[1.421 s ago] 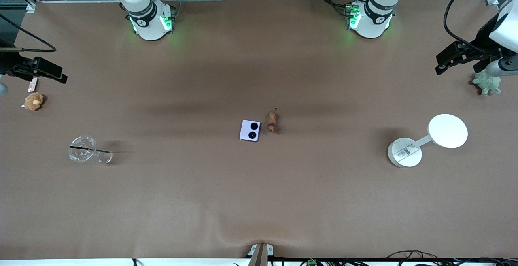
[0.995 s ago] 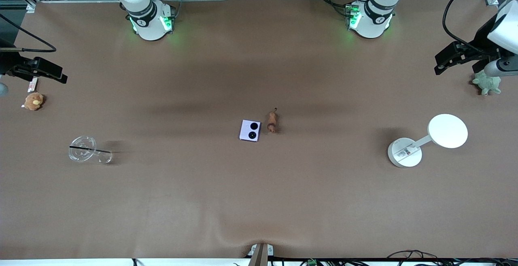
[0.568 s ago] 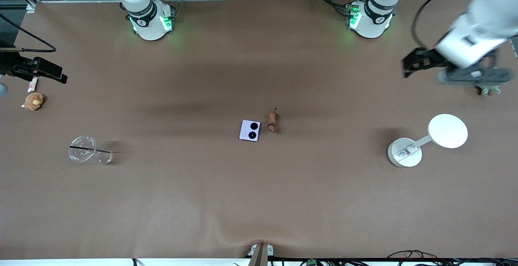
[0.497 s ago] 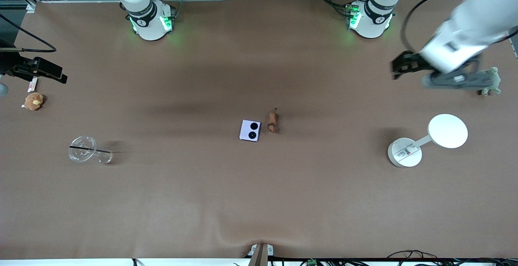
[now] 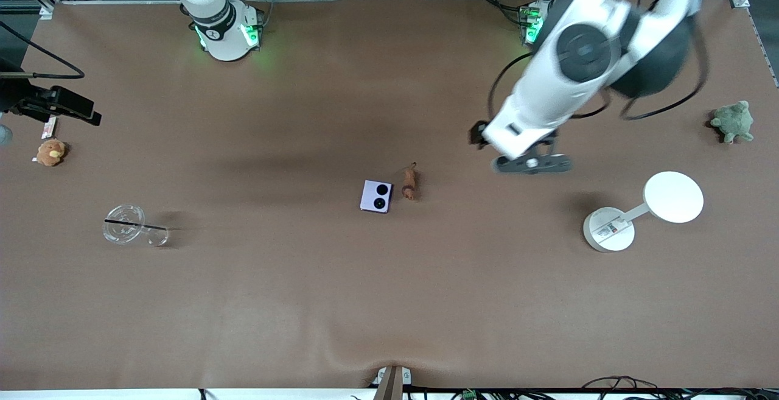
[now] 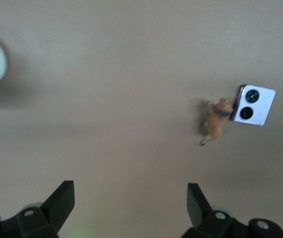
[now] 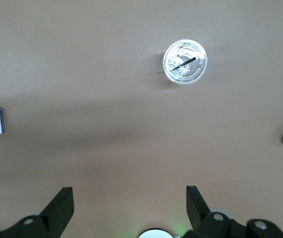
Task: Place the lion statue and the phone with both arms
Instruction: 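Lower the left gripper onto the lion figurine and close it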
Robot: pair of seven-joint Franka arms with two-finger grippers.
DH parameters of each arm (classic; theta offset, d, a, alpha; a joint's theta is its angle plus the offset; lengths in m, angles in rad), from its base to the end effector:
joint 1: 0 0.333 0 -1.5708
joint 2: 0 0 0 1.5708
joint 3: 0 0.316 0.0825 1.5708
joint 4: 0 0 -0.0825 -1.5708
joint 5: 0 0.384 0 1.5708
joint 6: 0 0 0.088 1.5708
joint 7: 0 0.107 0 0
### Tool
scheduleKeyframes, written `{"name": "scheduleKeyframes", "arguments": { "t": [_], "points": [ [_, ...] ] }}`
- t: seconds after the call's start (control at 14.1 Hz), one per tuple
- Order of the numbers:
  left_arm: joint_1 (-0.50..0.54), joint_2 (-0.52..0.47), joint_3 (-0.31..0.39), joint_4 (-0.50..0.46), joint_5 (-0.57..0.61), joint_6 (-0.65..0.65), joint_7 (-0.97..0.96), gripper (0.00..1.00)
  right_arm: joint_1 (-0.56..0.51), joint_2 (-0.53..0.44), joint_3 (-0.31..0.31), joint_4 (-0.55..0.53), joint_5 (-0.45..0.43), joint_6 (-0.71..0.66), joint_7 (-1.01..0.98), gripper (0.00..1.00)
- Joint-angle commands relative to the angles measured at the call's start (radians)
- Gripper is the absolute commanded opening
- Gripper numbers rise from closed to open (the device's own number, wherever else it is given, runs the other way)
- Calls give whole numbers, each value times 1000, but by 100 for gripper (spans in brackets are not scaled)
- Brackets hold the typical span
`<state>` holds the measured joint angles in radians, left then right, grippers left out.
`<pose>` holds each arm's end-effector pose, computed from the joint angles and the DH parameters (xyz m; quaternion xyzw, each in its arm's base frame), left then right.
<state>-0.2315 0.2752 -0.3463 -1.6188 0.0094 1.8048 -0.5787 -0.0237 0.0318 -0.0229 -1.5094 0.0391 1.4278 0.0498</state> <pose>0.5403 -0.3276 0.4658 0.9985 0.0035 -0.0534 0.0151 0.5488 -0.0207 0.6239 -0.9971 0.0464 0.0567 0.0190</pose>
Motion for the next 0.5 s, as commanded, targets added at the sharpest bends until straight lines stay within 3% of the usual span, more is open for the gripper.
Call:
{"name": "scheduleKeyframes", "arguments": {
  "t": [0.0, 0.43],
  "points": [
    [-35, 35, 1, -61, 4, 140, -94, 100, -13, 0, 6, 8, 18, -10, -8, 100],
    [-126, 202, 3, -59, 96, 327, -257, 100, -13, 0, 6, 8, 18, -10, -10, 100]
  ]
}}
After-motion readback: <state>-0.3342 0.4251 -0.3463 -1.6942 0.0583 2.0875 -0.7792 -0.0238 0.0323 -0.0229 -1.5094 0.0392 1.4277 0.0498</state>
